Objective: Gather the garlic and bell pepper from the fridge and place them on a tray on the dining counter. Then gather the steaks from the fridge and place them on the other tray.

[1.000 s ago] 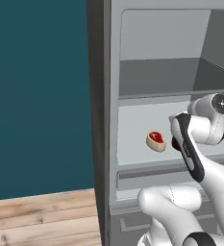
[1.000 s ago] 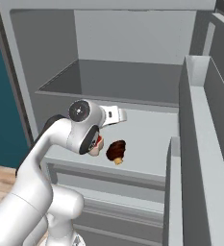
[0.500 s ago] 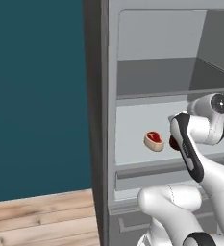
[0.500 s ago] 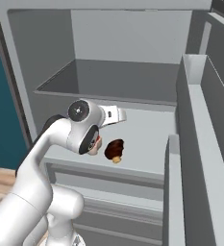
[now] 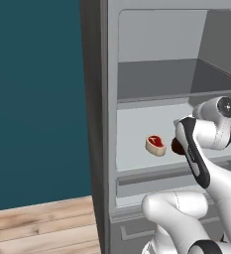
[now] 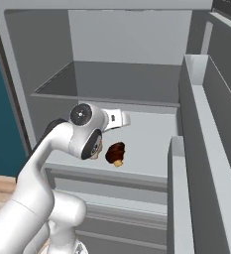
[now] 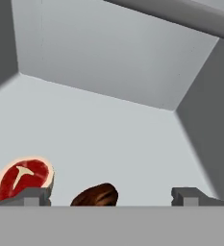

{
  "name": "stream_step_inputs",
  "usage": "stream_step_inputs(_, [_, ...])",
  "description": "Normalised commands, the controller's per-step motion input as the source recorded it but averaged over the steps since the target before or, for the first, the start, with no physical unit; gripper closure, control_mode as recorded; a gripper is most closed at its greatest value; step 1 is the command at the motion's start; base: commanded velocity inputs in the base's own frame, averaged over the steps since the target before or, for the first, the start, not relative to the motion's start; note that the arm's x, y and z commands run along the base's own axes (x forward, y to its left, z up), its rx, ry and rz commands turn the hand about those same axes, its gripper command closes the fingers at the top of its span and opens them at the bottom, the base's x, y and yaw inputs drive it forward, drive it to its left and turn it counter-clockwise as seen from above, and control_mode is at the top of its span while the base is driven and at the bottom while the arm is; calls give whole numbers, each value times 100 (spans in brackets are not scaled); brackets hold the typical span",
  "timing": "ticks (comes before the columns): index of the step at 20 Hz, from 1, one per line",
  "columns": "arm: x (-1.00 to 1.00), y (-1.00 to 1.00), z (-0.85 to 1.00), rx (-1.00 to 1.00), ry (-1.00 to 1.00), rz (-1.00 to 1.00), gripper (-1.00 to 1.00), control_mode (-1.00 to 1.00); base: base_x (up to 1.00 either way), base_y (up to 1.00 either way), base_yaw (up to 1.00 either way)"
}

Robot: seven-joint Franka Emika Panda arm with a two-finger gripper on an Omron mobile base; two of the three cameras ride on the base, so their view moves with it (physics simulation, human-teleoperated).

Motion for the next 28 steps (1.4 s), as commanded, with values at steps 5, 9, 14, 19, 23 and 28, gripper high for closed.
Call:
stream_step_inputs(5, [-1, 0, -22, 0, 10, -6, -100, -100, 0, 0, 0])
stream_step_inputs(9, [0, 0, -27, 1, 15, -1, -100, -100, 0, 0, 0])
stream_step_inputs(14, [0, -7, -23, 7, 11, 2, -100, -100, 0, 0, 0])
stream_step_inputs(19, [5, -5, -33, 13, 11, 11, -100, -100, 0, 0, 0])
stream_step_inputs(23, [27, 0, -20, 3, 16, 14, -100, -100, 0, 0, 0])
stream_step_inputs(28, [28, 0, -26, 0, 16, 7, -100, -100, 0, 0, 0])
